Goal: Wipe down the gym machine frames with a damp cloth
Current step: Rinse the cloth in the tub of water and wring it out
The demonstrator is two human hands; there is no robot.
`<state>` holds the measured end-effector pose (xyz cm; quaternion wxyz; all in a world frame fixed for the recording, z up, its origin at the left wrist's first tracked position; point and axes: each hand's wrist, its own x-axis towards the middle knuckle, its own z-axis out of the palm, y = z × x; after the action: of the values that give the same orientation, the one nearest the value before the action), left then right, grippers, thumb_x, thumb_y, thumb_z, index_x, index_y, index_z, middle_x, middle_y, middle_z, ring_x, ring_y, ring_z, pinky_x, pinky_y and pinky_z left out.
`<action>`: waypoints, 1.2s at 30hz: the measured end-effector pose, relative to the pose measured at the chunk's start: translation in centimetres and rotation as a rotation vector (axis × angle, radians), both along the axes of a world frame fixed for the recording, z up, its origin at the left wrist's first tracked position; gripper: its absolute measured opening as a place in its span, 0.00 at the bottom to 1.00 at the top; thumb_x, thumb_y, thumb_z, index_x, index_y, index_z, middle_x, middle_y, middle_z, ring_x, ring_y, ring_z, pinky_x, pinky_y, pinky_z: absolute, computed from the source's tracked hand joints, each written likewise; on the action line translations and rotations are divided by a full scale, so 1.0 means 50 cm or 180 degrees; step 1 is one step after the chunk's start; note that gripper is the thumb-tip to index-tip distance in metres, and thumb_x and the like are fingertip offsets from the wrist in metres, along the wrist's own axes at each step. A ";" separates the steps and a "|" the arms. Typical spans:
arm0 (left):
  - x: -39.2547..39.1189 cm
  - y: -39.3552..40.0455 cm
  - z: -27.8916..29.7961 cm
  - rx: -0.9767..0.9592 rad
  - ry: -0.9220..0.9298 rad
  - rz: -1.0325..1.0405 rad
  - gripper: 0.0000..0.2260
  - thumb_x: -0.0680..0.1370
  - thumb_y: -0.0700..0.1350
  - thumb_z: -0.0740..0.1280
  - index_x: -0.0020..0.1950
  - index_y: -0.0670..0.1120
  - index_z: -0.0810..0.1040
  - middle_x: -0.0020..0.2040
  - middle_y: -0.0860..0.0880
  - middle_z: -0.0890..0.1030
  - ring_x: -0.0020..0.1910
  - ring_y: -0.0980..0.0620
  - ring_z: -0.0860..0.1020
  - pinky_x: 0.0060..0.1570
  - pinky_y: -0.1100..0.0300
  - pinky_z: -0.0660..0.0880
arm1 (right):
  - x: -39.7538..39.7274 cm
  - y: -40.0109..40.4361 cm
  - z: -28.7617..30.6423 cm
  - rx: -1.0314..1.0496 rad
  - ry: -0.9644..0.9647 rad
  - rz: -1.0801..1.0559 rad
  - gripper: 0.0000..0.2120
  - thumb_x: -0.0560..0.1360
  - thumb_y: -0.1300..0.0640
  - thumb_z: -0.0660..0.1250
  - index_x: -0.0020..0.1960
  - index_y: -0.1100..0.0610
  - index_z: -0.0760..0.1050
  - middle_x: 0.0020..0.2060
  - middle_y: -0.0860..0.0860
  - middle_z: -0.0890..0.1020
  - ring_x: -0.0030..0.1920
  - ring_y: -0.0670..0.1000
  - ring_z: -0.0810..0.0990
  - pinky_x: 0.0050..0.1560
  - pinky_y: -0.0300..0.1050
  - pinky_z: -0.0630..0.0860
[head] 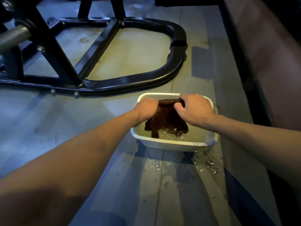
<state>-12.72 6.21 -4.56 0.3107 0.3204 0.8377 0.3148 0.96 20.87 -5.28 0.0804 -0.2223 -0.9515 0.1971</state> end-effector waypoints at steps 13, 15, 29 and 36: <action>0.009 -0.008 -0.071 -0.1577 0.0949 -0.1561 0.11 0.84 0.46 0.63 0.64 0.45 0.78 0.54 0.46 0.80 0.56 0.45 0.78 0.55 0.55 0.74 | 0.041 0.000 -0.072 0.1184 -0.1491 0.0546 0.11 0.82 0.46 0.66 0.60 0.51 0.80 0.51 0.52 0.84 0.55 0.54 0.79 0.49 0.48 0.78; 0.013 -0.004 -0.060 -0.1568 0.0843 -0.1586 0.11 0.85 0.45 0.62 0.65 0.46 0.78 0.55 0.47 0.80 0.57 0.46 0.78 0.55 0.55 0.73 | 0.040 -0.008 -0.069 0.1344 -0.1603 0.0546 0.11 0.82 0.47 0.66 0.58 0.51 0.81 0.51 0.51 0.83 0.56 0.53 0.78 0.47 0.47 0.76; 0.036 -0.006 0.066 0.0453 -0.1302 0.0711 0.12 0.85 0.47 0.58 0.55 0.44 0.80 0.47 0.43 0.87 0.51 0.47 0.85 0.56 0.50 0.82 | -0.008 -0.026 0.077 -0.2088 0.0261 -0.1198 0.16 0.80 0.45 0.65 0.40 0.55 0.77 0.38 0.54 0.78 0.45 0.57 0.82 0.47 0.51 0.78; 0.069 0.000 0.094 0.0897 -0.2130 0.1235 0.15 0.84 0.53 0.64 0.58 0.43 0.82 0.52 0.41 0.87 0.52 0.43 0.86 0.55 0.46 0.83 | -0.013 -0.094 0.118 -0.4034 0.0321 -0.0936 0.13 0.80 0.51 0.59 0.48 0.58 0.79 0.39 0.54 0.82 0.38 0.50 0.78 0.43 0.42 0.76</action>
<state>-9.25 6.22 0.14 0.4539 0.0759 0.6840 0.5660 0.32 16.19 0.60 0.0043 -0.3450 -0.6056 0.7170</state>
